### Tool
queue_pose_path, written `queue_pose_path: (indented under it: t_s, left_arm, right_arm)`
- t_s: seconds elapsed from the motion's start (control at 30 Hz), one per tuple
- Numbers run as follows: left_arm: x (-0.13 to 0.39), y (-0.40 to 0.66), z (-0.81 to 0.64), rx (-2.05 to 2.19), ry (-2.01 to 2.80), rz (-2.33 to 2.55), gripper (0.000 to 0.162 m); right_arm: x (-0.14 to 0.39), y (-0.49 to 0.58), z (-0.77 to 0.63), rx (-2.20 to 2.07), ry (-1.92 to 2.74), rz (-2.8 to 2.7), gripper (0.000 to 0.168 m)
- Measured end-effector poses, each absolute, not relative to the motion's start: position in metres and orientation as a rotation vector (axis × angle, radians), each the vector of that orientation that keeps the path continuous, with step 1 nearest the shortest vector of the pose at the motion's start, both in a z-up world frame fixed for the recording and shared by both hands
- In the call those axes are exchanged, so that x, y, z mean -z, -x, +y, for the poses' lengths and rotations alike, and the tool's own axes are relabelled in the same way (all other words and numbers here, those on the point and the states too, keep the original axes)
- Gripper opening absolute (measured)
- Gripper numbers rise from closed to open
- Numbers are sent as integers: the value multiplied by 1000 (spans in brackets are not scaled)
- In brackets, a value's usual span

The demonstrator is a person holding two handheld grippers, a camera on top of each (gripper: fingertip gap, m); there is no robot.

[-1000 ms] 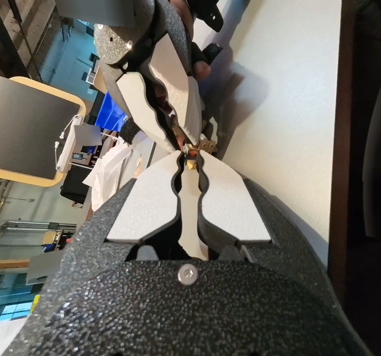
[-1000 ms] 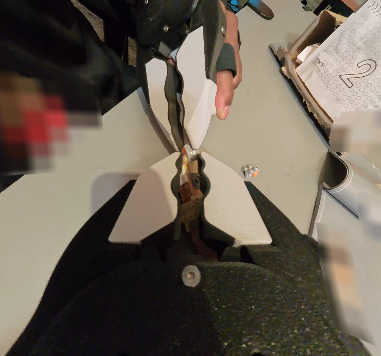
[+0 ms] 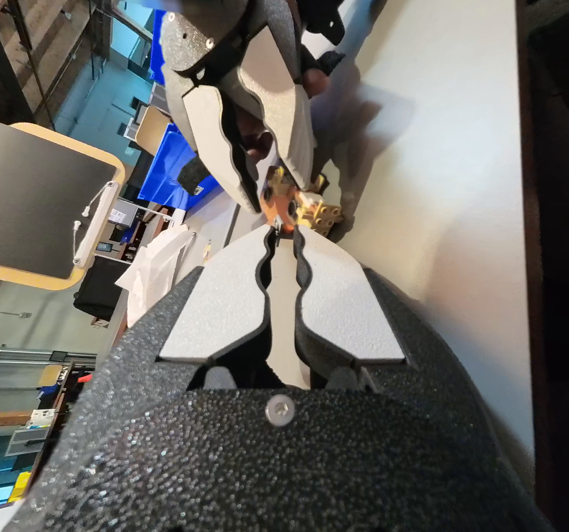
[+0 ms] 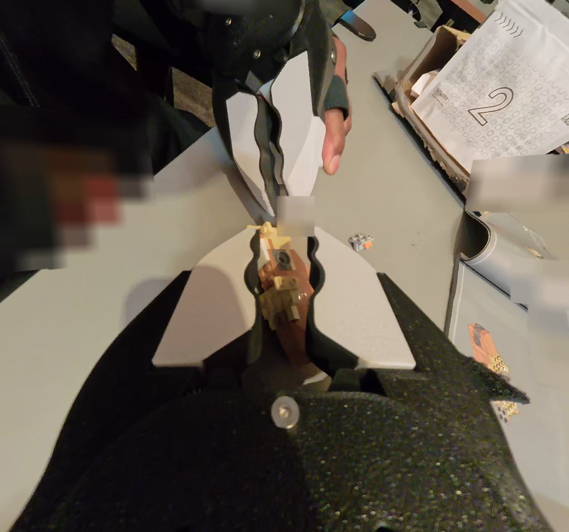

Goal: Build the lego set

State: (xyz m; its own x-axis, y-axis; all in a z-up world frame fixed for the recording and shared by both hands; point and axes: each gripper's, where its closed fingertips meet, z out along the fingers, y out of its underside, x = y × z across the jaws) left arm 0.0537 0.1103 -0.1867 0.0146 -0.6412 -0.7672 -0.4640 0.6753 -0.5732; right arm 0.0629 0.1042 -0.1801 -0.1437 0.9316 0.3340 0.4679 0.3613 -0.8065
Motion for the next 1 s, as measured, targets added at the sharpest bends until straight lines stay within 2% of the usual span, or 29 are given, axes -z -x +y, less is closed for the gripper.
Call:
queue_pose_path:
  t_s: [1.0]
  left_arm:
    - [172,-47,120,235,972,1522,10]
  right_arm:
    - [171,-64,109,-709,1232,-1695,29]
